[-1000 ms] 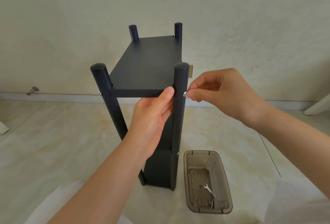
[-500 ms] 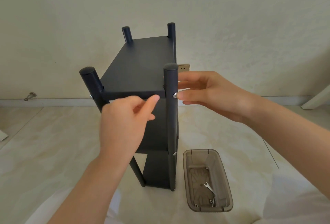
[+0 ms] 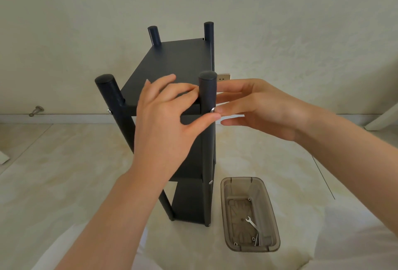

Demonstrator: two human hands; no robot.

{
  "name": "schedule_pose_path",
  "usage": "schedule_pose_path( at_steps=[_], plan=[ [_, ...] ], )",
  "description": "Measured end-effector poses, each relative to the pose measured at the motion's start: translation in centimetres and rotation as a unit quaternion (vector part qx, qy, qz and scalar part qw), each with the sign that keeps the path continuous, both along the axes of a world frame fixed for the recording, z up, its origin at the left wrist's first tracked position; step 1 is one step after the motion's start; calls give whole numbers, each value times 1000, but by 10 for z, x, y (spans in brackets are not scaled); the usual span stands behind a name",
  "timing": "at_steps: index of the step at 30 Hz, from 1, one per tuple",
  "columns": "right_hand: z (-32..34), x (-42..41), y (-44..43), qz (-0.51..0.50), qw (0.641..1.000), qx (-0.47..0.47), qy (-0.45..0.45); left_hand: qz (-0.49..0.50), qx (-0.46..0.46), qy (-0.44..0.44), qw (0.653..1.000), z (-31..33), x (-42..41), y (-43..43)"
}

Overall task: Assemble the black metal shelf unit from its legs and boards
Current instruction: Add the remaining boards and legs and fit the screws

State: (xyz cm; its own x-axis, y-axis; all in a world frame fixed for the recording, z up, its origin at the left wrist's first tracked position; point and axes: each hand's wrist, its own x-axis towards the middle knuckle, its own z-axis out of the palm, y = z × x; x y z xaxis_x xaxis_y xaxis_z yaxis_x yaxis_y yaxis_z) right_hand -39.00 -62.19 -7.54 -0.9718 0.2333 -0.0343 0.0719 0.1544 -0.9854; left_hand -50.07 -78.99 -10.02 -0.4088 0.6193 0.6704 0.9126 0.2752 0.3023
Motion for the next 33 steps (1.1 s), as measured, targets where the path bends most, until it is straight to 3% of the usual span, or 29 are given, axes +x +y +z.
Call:
schedule_pose_path(
  at_steps=[6,11,16,24,33],
  plan=[
    [4,1,3,7,1000,-17,-20,-6,28,-31,999,0,2,2],
    [2,-14,-9,-89,994,-56,-18,-9,31,-30,999,0,3,2],
    [1,-25,-21,-41,995,-75,-57,-9,5,-16,1000,0,7,1],
    [-2,-27,-15,-9,996,-77,-47,31,-38,34,998,0,9,1],
    [-10,-28,-10,22,992,-123,-24,33,-25,49,998,-4,7,2]
  ],
)
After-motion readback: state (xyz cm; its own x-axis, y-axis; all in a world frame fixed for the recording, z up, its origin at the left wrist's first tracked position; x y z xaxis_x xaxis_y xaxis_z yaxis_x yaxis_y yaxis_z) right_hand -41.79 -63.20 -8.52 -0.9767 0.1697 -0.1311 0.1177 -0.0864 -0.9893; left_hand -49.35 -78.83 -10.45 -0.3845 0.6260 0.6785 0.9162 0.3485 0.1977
